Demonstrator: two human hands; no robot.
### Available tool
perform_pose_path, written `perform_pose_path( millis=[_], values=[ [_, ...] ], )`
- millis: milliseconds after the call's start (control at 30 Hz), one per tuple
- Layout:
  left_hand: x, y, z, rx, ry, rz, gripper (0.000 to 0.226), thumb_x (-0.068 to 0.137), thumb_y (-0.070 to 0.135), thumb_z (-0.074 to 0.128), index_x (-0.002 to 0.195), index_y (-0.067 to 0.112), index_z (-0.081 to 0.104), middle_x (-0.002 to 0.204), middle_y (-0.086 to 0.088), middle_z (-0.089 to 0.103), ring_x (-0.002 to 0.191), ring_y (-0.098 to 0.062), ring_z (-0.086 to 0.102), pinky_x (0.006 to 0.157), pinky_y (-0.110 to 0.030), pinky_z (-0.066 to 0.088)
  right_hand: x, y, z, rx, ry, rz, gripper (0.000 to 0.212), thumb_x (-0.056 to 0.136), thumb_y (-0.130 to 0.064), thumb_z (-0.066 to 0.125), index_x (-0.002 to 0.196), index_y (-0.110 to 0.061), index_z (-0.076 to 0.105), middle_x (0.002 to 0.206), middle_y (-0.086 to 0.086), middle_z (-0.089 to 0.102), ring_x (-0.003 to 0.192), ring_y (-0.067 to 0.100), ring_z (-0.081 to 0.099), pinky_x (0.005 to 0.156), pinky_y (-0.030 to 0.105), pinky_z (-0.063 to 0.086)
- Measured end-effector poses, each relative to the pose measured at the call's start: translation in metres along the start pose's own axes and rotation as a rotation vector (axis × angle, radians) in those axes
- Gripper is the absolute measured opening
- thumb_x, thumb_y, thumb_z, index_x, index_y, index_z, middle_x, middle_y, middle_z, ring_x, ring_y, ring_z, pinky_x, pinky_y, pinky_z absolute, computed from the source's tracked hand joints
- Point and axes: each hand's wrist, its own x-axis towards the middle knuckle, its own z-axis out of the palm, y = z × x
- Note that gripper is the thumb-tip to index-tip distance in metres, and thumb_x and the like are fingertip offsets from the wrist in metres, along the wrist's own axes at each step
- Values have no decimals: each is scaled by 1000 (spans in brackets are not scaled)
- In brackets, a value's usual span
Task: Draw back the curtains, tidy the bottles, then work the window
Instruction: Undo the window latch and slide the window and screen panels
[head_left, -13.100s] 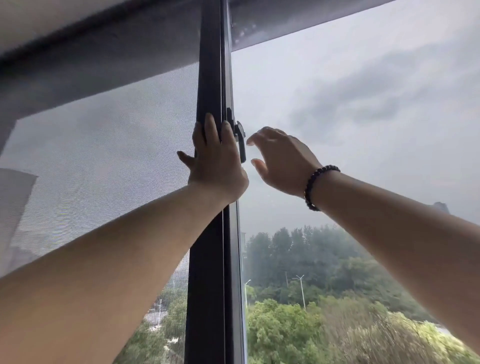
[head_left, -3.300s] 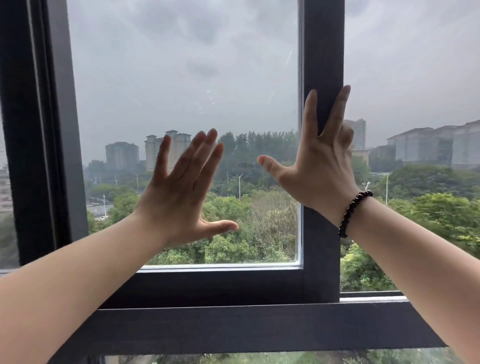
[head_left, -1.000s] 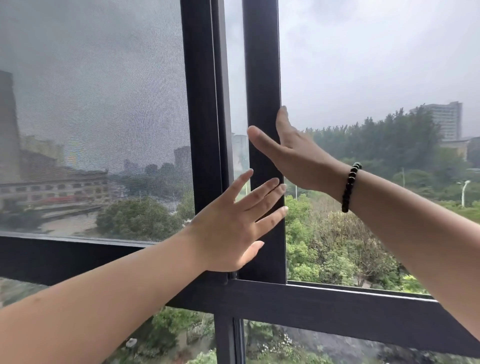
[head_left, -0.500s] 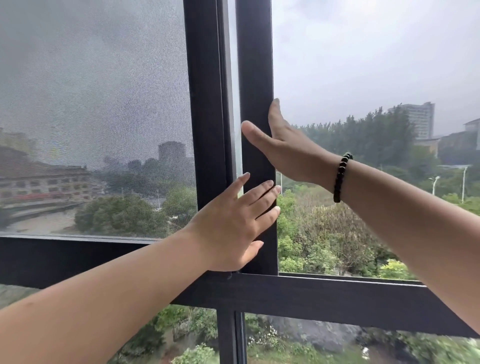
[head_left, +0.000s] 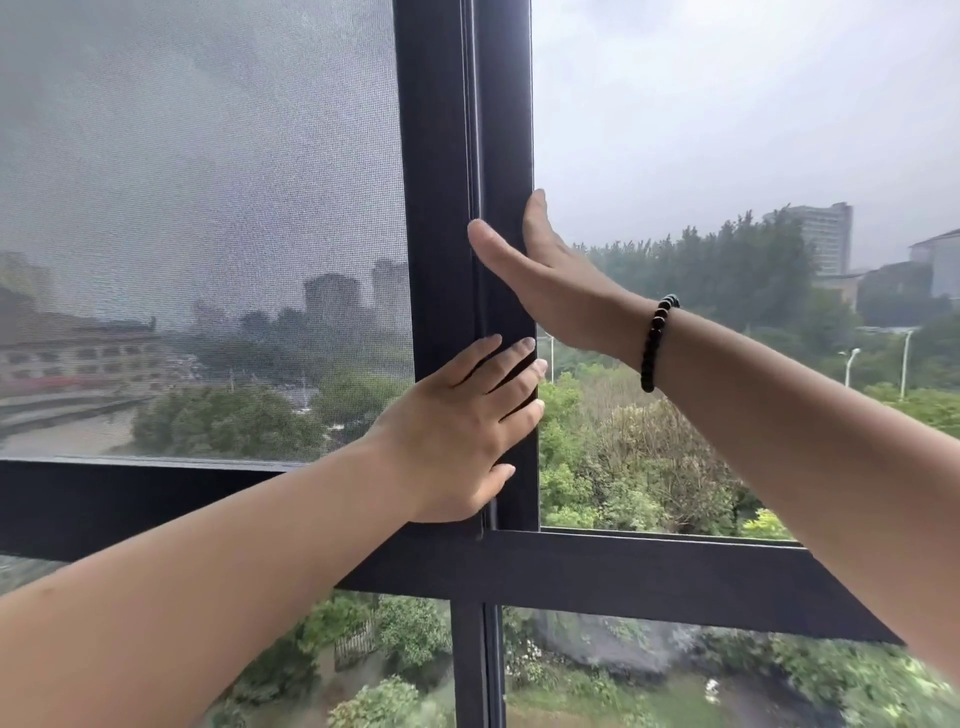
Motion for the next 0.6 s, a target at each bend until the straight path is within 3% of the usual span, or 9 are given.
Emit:
perform_pose_path(
  millis=[167, 367, 500, 600],
  values=[
    [-6, -5, 0, 2, -22, 1, 60, 91, 51, 43, 136, 13, 58, 150, -14, 44, 145, -31, 29, 120, -45, 1, 7, -7, 9, -58, -9, 3, 89, 94, -59, 33, 149, -11, -17, 160, 8, -8, 147, 17, 2, 115, 25, 8],
    [-10, -6, -4, 31, -44, -1, 64, 95, 53, 36, 136, 9, 56, 148, -15, 46, 145, -30, 28, 118, -43, -8, 15, -11, 20, -22, 6, -3, 83, 98, -44, 40, 149, -10, -16, 160, 9, -7, 147, 18, 1, 116, 25, 8],
    [-9, -5, -7, 72, -84, -3, 66, 99, 54, 29, 144, 9, 46, 155, -14, 36, 147, -29, 21, 115, -43, -15, 17, -10, 23, 84, 26, 8, 85, 97, -43, 44, 149, -11, -16, 160, 6, -7, 147, 15, 3, 119, 32, 10],
    [-11, -2, -11, 93, -98, -31, 67, 100, 55, 26, 148, 10, 40, 158, -12, 30, 149, -28, 16, 113, -43, -19, 14, -10, 22, 155, 14, 27, 85, 96, -44, 46, 151, -16, -12, 161, 3, 0, 146, 15, 11, 115, 23, 13]
  ],
)
